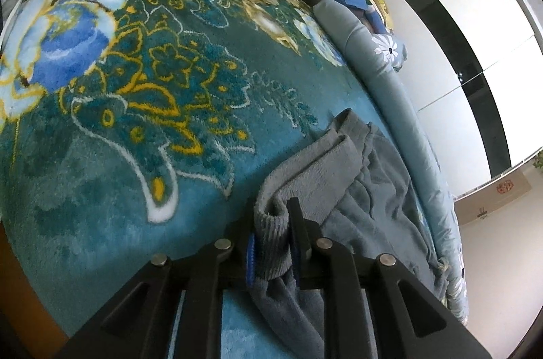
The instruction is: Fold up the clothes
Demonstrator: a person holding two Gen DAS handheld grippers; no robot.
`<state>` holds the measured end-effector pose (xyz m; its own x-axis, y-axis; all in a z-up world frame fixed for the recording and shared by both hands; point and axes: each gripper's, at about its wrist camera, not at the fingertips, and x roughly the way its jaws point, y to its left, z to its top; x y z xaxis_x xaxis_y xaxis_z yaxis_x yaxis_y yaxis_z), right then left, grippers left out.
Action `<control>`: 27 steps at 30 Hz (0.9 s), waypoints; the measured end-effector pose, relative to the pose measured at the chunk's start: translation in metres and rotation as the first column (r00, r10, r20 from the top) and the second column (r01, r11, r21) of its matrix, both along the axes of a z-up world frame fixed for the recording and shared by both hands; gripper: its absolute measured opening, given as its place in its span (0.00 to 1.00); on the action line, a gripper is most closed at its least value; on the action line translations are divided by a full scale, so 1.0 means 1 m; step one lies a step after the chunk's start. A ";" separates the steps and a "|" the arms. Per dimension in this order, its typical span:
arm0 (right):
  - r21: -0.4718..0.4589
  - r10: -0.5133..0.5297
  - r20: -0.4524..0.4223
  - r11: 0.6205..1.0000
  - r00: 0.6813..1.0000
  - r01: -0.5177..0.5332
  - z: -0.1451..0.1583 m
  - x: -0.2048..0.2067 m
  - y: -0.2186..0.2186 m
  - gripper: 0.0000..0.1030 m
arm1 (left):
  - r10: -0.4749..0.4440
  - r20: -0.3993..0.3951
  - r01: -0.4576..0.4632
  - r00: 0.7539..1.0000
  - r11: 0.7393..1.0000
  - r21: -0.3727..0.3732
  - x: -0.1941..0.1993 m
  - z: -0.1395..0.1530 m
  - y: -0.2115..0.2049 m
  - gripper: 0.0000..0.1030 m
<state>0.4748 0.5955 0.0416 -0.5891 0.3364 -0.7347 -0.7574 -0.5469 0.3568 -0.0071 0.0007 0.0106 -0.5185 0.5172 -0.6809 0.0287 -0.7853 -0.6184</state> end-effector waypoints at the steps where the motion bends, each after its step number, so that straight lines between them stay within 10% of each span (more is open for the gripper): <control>1: 0.003 -0.001 0.000 1.000 1.000 0.001 0.000 -0.006 0.002 0.52 | 0.003 0.000 -0.003 1.000 1.000 -0.002 0.000 0.000 0.000 0.17; 9: -0.030 -0.021 -0.104 0.999 0.994 0.018 -0.003 -0.041 0.010 0.49 | 0.008 0.003 -0.008 1.000 1.000 0.000 0.000 -0.002 0.004 0.20; 13: -0.065 -0.053 -0.151 0.997 0.987 0.044 0.002 -0.039 0.012 0.12 | 0.008 0.003 -0.008 1.000 1.000 0.004 -0.001 -0.002 0.005 0.20; 23: 0.100 -0.033 -0.225 0.993 0.974 0.057 0.097 0.018 -0.027 0.09 | -0.014 -0.076 0.023 0.997 0.992 0.121 0.012 0.034 -0.009 0.10; 27: 0.117 -0.029 -0.121 0.992 0.992 0.044 0.087 0.041 -0.047 0.09 | -0.067 -0.082 0.068 0.994 0.998 0.006 0.019 0.025 -0.002 0.10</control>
<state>0.5157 0.5490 0.1282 -0.6556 0.4400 -0.6136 -0.7336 -0.5637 0.3796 0.0120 -0.0009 0.0357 -0.5357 0.5588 -0.6330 -0.0748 -0.7781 -0.6236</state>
